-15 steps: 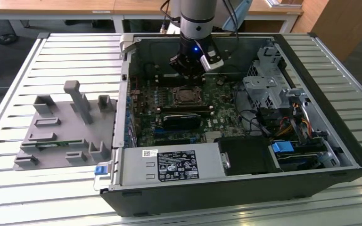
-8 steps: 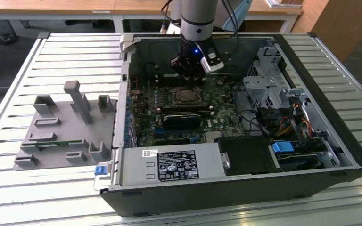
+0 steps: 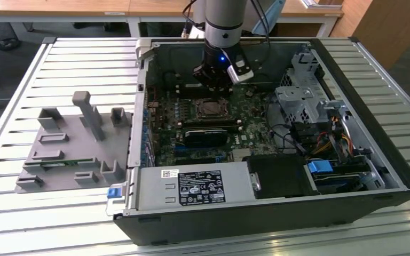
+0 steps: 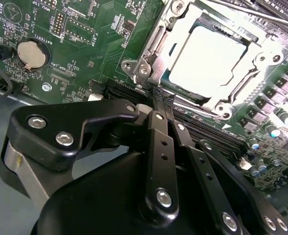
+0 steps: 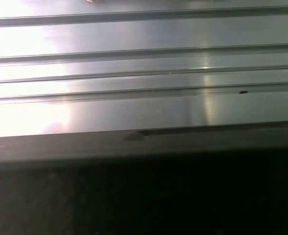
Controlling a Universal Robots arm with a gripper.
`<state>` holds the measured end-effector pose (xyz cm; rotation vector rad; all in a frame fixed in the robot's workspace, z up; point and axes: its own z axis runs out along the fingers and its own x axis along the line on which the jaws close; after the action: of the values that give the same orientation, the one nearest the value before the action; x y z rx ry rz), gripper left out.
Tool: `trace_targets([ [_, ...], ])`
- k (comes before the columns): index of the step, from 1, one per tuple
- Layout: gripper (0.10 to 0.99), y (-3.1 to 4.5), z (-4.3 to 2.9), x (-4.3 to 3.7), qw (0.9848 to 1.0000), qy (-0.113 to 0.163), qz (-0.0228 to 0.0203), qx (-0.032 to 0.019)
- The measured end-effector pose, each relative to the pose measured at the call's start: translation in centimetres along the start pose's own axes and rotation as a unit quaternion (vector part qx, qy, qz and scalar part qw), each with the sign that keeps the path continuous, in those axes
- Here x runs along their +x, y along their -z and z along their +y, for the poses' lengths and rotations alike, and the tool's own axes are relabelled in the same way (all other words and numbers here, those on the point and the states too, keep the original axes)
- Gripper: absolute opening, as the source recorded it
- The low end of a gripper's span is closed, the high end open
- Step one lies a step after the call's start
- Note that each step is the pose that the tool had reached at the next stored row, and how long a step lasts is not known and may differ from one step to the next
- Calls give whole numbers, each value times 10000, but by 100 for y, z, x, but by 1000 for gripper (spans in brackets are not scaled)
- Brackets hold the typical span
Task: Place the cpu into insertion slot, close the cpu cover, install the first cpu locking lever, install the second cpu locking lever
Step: 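Install the first cpu locking lever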
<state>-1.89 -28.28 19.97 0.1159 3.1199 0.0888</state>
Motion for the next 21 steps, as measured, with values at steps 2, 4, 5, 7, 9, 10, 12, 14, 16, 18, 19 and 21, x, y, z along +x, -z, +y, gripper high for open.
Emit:
trace_targets([
  [2, 106, 0, 0, 0, 10000, 0, 0, 0],
  [4, 106, -2, 1, -1, 10000, 1, -2, 12],
  [5, 106, -3, 0, -2, 10000, 1, -2, 21],
  [7, 106, -6, 0, -1, 10000, 1, -2, 37],
  [9, 106, -6, -1, -1, 10000, 1, -2, 39],
  [10, 106, -6, -1, -1, 10000, 1, -2, 39],
  [12, 106, -1, 1, -2, 10000, 1, -5, 35],
  [14, 106, 13, 1, -2, 10000, 1, -4, 37],
  [16, 106, 21, 2, -2, 10000, 1, -3, 37],
  [18, 106, 19, 2, -2, 10000, 1, -4, 38],
  [19, 106, 15, 1, -3, 10000, 1, -4, 44],
  [21, 106, 4, 1, -3, 10000, 2, -4, 53],
])
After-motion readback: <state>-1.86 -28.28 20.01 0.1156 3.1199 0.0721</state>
